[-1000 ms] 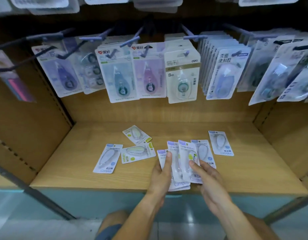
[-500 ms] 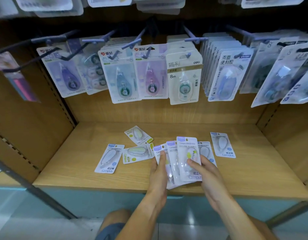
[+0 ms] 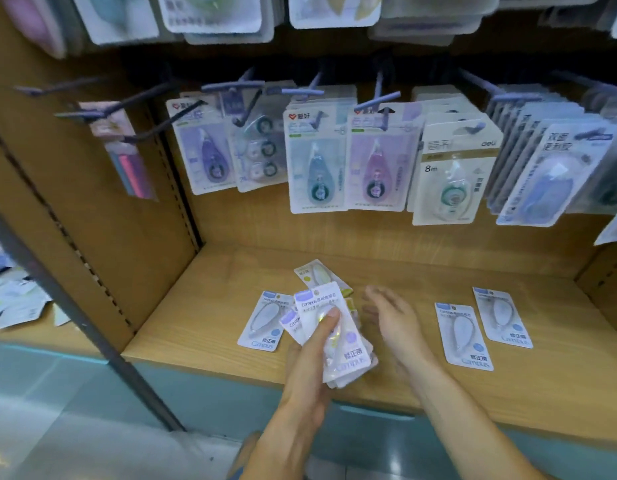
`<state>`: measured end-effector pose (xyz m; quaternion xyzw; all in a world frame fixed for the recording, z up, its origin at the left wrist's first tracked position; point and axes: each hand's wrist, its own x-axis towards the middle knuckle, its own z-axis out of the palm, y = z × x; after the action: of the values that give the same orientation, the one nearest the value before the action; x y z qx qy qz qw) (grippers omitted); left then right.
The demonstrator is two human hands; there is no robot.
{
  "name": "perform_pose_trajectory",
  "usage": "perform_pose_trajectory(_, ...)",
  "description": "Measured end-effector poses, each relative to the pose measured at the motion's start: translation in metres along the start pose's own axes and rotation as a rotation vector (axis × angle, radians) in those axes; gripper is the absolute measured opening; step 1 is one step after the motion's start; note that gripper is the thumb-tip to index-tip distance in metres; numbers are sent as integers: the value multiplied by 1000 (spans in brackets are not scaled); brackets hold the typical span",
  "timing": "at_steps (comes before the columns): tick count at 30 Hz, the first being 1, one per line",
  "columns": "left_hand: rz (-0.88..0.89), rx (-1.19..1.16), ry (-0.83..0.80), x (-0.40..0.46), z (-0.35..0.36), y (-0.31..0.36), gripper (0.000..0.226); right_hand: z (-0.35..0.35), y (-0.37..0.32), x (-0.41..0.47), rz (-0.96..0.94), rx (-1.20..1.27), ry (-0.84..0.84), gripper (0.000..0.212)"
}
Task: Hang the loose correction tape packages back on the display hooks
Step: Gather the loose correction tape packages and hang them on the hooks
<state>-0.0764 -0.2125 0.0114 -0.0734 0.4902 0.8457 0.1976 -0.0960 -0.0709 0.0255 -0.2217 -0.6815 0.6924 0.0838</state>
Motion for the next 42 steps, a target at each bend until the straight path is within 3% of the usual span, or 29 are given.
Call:
perform_pose_trajectory(2,7,-61,12,0,-17,8,18,25,-5,34,-44,-228,88,34)
perform_pose_trajectory(4,25,-76,37,-1,-32,13,39,48,-6,63,-36,-507,80,56)
perform_pose_trajectory(6,26,-106,55,-1,-46,16,55,65,-3,81,-24,-735,61,60)
perform_pose_trajectory(10,31,-169,61,-1,-68,21,29,86,7,96,-29,-989,83,58)
perform_pose_trajectory(13,11,-197,82,1,-80,23,42,80,7,102,55,-628,122,37)
perform_pose_trajectory(16,0,-236,64,4,-84,23,52,61,-1,98,27,-163,235,34)
perform_pose_trajectory(18,4,-248,40,4,-84,24,49,46,-8,86,1,-52,174,31)
perform_pose_trajectory(22,-20,-191,86,5,-85,25,60,19,-12,53,21,-366,-321,29)
perform_pose_trajectory(25,-15,-150,100,5,-84,24,55,17,-1,56,-27,-758,-451,33)
perform_pose_trajectory(27,-8,-135,98,4,-83,23,52,19,8,65,-82,-897,-468,49)
perform_pose_trajectory(31,-17,-92,100,0,-81,24,57,19,12,75,-109,-853,-449,70)
perform_pose_trajectory(33,-13,-67,102,0,-79,24,49,17,10,70,-131,-814,-462,82)
perform_pose_trajectory(37,-29,-7,100,-1,-72,20,36,-7,8,53,-249,-733,-437,67)
perform_pose_trajectory(42,16,54,77,2,-52,16,31,-56,-4,32,-323,-526,-324,67)
